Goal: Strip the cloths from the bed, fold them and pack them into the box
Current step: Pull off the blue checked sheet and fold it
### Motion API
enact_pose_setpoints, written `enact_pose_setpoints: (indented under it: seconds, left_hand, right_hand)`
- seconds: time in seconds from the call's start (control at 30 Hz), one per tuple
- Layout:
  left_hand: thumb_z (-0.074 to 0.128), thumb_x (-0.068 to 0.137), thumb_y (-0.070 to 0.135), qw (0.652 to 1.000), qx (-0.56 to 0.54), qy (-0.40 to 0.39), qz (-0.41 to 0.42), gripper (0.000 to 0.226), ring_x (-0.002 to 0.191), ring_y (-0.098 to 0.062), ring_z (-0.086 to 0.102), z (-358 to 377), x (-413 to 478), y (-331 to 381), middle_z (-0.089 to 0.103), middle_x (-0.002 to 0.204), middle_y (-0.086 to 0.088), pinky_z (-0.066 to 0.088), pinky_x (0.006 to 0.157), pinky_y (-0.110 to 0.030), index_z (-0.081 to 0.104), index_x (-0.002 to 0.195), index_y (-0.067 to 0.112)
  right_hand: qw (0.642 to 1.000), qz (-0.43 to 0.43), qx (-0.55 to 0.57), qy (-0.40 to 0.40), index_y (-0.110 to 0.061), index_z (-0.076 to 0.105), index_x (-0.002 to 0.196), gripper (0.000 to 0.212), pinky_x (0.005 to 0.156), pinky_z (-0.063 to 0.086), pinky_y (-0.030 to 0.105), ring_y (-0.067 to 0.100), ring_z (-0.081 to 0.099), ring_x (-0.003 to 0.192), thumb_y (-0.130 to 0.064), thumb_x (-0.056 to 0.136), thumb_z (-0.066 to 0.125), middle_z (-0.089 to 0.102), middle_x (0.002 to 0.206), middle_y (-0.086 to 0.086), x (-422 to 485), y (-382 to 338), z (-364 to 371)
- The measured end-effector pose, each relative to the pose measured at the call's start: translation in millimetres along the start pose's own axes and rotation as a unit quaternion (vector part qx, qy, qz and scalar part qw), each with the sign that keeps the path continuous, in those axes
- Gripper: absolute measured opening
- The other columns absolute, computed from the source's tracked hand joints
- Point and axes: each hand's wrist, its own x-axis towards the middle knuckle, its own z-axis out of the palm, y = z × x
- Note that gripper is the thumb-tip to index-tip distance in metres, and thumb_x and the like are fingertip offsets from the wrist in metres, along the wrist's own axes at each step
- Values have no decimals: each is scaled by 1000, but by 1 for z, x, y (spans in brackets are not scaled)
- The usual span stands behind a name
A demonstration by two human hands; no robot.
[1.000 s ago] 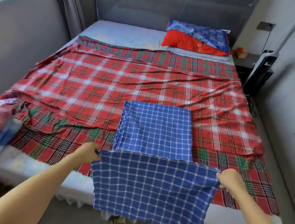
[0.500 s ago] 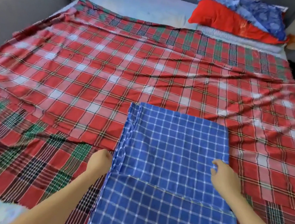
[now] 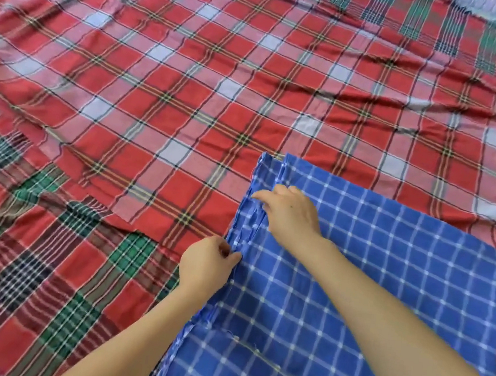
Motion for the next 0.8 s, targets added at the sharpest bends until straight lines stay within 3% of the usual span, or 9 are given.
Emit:
enact_pose_setpoints:
  seconds: [0.13, 0.2, 0.27, 0.37, 0.47, 0.5, 0.57, 0.7, 0.8]
  left_hand:
    - [62, 87, 35, 997, -56, -48, -12, 36, 52, -17, 46, -4, 7, 3, 43, 51, 4, 32, 52, -28, 50, 62, 14]
    - [64, 86, 34, 997, -74, -24, -11, 30, 53, -14, 45, -11, 4, 1, 46, 55, 4, 31, 51, -28, 55, 65, 14]
    - [64, 86, 31, 996, -81, 22, -16, 29, 55, -13, 45, -18, -1, -6, 49, 57, 2, 30, 51, -28, 54, 65, 13]
    - [65, 85, 27, 994, -97, 45, -25, 27, 57, -15, 48, -24, -4, -16, 55, 60, -1, 32, 52, -27, 58, 67, 8]
    - [64, 87, 26, 996, -73, 46, -28, 23, 62, -17, 53, -19, 1, -18, 57, 62, 2, 33, 51, -26, 58, 72, 9]
    - [63, 87, 25, 997, -53, 58, -26, 19, 64, -18, 53, -18, 2, -15, 56, 63, 3, 33, 52, -27, 57, 77, 11]
    - [60, 89, 22, 994, -34, 103, 2, 16, 63, -21, 51, -13, 5, -7, 54, 65, 2, 34, 54, -31, 50, 84, 12]
    - [48, 96, 34, 994, -5, 90, 64, 23, 63, -15, 43, -2, 5, 13, 48, 74, 4, 28, 55, -28, 46, 81, 15]
    - [49, 95, 34, 998, 9, 41, 54, 17, 75, -15, 49, 6, 8, 21, 56, 89, 4, 31, 61, -25, 49, 92, 17]
  right_hand:
    - [977, -99, -180, -62, -30, 48, 131, 40, 68, 28, 31, 27, 54, 99, -10, 97, 47, 58, 110, 3, 45, -4, 0]
    - [959, -118, -239, -94, -24, 54, 113, 26, 59, 25, 28, 26, 56, 85, -7, 93, 49, 62, 99, 1, 58, -7, -7]
    - [946, -120, -277, -116, -19, 47, 81, 22, 50, 15, 25, 20, 44, 62, 3, 85, 52, 59, 78, -2, 66, -8, -12]
    - [947, -144, -270, -96, -18, 24, 61, 46, 49, 8, 25, 15, 24, 48, 12, 72, 57, 34, 56, -3, 70, -10, -17]
    - [971, -152, -182, -4, -16, 29, 58, 50, 51, 4, 19, 19, 32, 43, 18, 49, 65, 37, 47, 2, 69, -4, -7]
    - [980, -144, -141, 1, -13, 36, 61, 44, 51, 5, 19, 22, 40, 43, 17, 51, 66, 45, 50, 5, 68, 0, 0]
    - [990, -106, -89, 38, -10, 55, 83, 26, 49, 19, 24, 29, 57, 63, 12, 70, 59, 62, 71, 7, 63, 16, 17]
    - [980, 34, -46, 191, -7, 60, 113, 49, 61, 37, 35, 35, 57, 83, 19, 71, 52, 66, 94, 11, 60, 44, 7]
    - [986, 137, -72, 64, -10, 52, 128, 37, 88, 40, 40, 32, 49, 110, -9, 91, 57, 58, 120, 9, 75, 73, -4]
